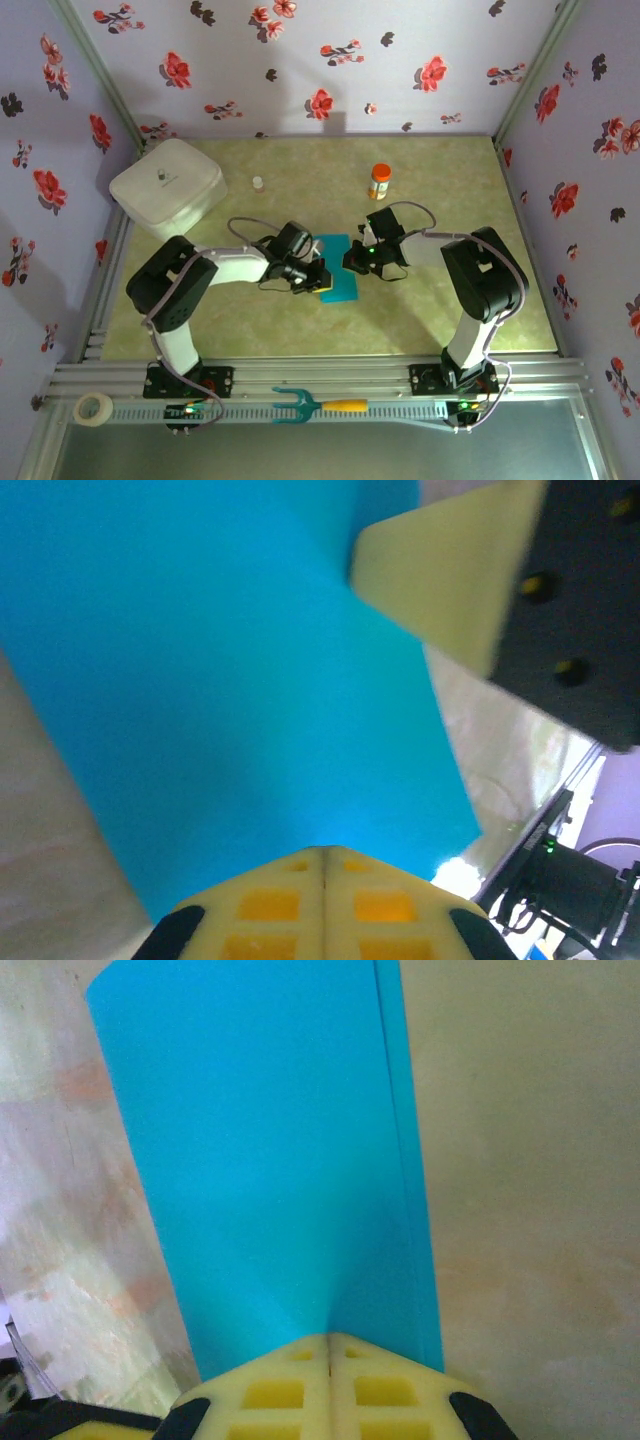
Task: Fold a paper plane with a square sheet of paper (pick it up from the middle)
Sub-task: First fold the square sheet of paper in half at the center of the table.
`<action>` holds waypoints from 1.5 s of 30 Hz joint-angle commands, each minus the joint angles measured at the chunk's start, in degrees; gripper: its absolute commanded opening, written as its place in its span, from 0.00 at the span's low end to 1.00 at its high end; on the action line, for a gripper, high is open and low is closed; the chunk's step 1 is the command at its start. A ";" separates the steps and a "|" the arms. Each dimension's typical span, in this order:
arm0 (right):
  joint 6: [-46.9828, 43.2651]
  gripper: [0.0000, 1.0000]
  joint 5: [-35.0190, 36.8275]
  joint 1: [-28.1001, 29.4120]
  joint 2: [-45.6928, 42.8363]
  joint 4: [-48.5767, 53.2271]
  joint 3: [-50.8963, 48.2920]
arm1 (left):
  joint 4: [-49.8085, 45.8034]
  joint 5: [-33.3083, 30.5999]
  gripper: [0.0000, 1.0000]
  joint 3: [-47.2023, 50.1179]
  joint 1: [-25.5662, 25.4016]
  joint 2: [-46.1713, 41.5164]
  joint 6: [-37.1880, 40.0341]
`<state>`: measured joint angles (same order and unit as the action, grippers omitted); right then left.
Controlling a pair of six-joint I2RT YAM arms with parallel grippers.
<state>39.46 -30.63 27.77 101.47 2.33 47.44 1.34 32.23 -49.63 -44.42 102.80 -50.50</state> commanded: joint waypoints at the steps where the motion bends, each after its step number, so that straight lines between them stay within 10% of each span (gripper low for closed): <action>1: -0.67 0.00 6.92 -0.26 2.55 7.96 -3.03 | 1.04 0.67 0.00 3.54 -0.41 1.87 -0.41; 36: -0.96 0.00 6.84 -1.05 2.07 8.02 -3.67 | -14.30 -8.74 0.00 5.17 -6.82 -8.35 8.53; 45: -1.10 0.00 6.42 -1.04 2.15 8.05 -3.42 | -10.11 -7.60 0.00 -2.03 -1.39 -9.74 8.32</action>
<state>39.42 -31.05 27.64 101.14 2.15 46.81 -10.46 24.23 -48.82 -48.66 92.68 -43.03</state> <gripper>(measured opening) 0.060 0.060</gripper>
